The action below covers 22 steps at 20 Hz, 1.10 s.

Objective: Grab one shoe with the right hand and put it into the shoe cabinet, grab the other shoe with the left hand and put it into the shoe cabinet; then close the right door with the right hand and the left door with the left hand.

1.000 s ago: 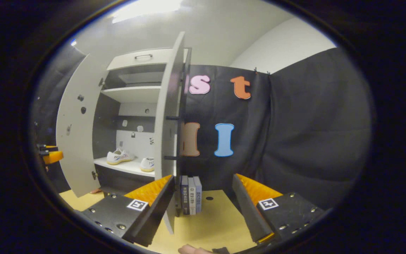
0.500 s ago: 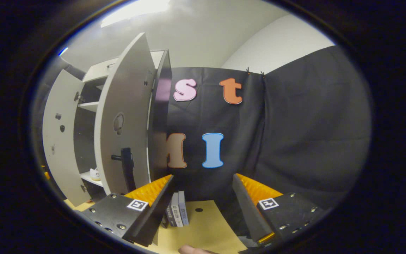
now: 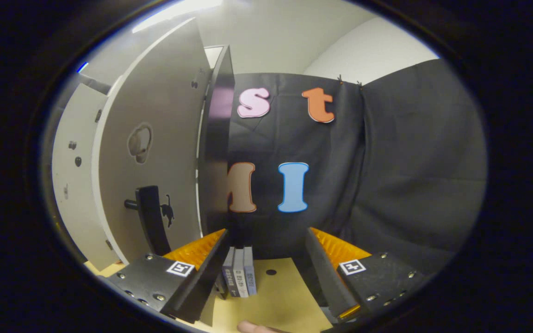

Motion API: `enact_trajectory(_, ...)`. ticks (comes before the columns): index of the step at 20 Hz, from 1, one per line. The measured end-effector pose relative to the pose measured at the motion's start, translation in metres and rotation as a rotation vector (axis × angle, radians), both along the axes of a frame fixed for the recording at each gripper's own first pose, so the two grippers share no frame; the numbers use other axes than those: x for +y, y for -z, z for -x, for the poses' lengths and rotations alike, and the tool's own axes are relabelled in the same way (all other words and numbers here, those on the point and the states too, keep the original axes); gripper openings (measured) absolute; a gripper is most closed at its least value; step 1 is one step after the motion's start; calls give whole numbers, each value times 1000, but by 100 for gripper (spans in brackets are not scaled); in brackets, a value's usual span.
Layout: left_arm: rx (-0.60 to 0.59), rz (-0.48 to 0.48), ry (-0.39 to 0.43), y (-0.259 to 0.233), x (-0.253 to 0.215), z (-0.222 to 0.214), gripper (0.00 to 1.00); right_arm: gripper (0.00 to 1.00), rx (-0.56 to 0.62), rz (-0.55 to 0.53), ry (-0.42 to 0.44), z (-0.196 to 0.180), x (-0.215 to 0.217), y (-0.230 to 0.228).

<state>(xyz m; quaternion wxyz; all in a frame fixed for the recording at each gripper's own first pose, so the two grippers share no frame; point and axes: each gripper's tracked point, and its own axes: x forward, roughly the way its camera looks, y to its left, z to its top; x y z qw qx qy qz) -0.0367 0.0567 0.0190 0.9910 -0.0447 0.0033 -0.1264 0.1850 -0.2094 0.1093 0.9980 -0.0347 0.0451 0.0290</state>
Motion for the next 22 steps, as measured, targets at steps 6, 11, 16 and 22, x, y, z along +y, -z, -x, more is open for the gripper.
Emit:
enact_trajectory(6,-4,5,-53,3,32,-1,98,87,-24,70,-15,6,29,2)
enact_trajectory(11,12,27,-69,10,45,-1,98,84,3,10,-5,9,36,7)
enact_trajectory(16,14,29,-93,12,54,2,97,84,13,-25,-32,14,60,9)
enact_trajectory(22,31,28,-98,17,53,-2,98,84,-1,-33,-113,12,112,5)
